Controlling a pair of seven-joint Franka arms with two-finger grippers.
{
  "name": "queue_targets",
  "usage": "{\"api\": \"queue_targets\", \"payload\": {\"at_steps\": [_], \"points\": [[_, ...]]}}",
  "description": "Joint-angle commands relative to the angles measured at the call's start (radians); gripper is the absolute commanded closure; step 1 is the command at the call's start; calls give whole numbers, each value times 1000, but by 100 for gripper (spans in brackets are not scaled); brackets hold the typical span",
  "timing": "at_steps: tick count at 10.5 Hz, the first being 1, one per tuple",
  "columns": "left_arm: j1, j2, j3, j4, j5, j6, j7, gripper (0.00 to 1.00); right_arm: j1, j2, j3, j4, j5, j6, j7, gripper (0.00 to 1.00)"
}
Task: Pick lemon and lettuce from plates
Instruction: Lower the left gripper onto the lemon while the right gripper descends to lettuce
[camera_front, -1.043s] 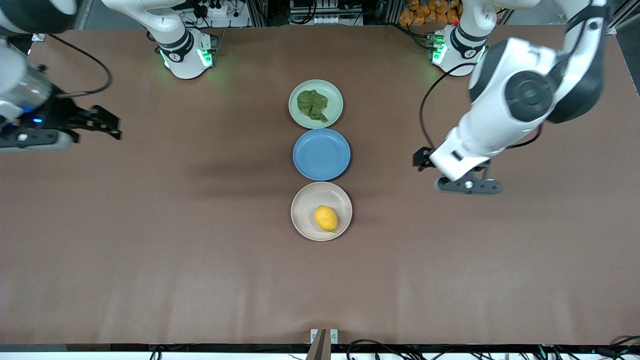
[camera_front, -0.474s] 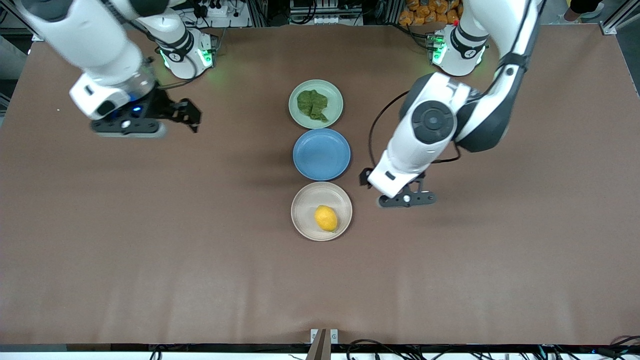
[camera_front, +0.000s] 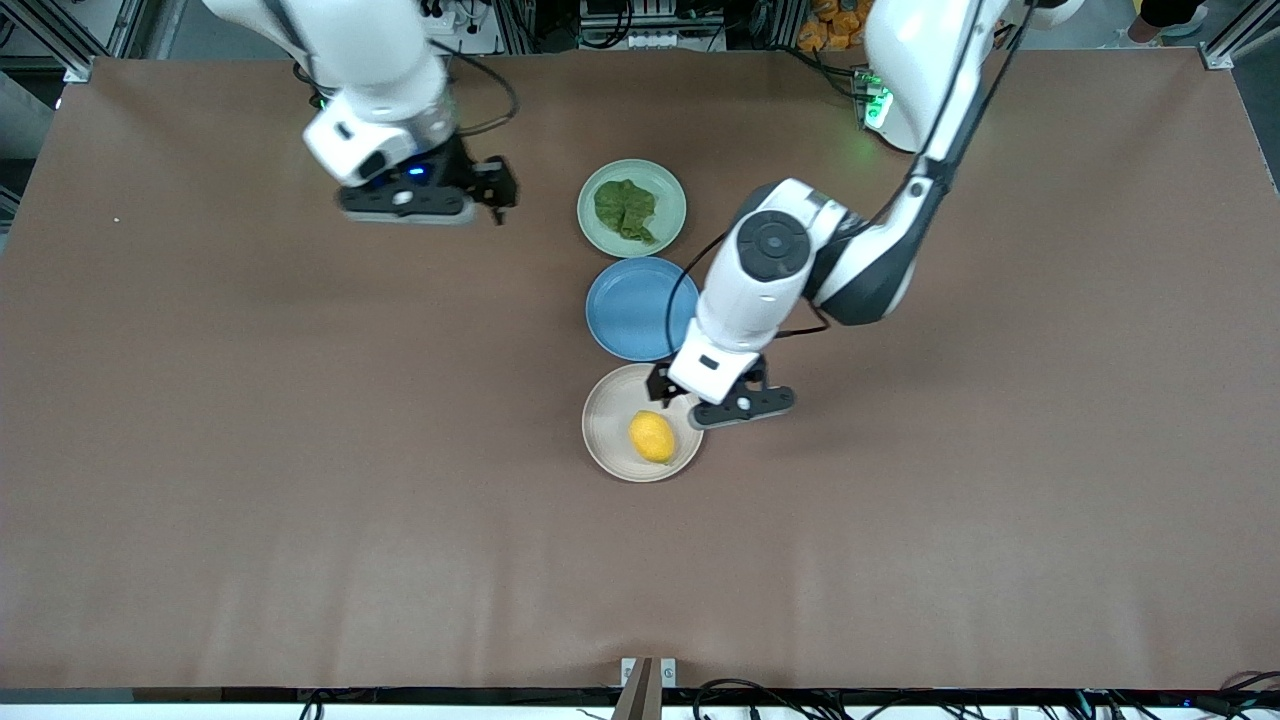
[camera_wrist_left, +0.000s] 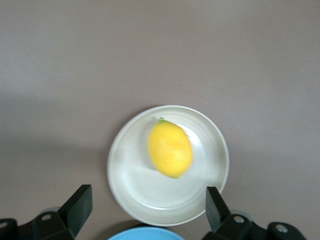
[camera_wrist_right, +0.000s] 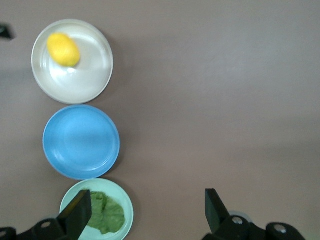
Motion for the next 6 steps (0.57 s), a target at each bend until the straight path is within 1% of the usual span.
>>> {"api": "queue_targets", "payload": {"at_steps": [1, 3, 4, 6], "points": [[-48, 87, 15, 36, -17, 91, -58, 0, -15, 0, 144, -147, -4, 169, 144, 0], [-56, 117, 16, 36, -12, 92, -58, 0, -14, 12, 259, -264, -4, 324, 253, 0], [-56, 129, 18, 37, -12, 121, -60, 0, -14, 25, 305, -301, -4, 373, 283, 0], [-54, 164, 19, 39, -14, 210, -63, 0, -14, 60, 373, -353, -8, 444, 314, 0]]}}
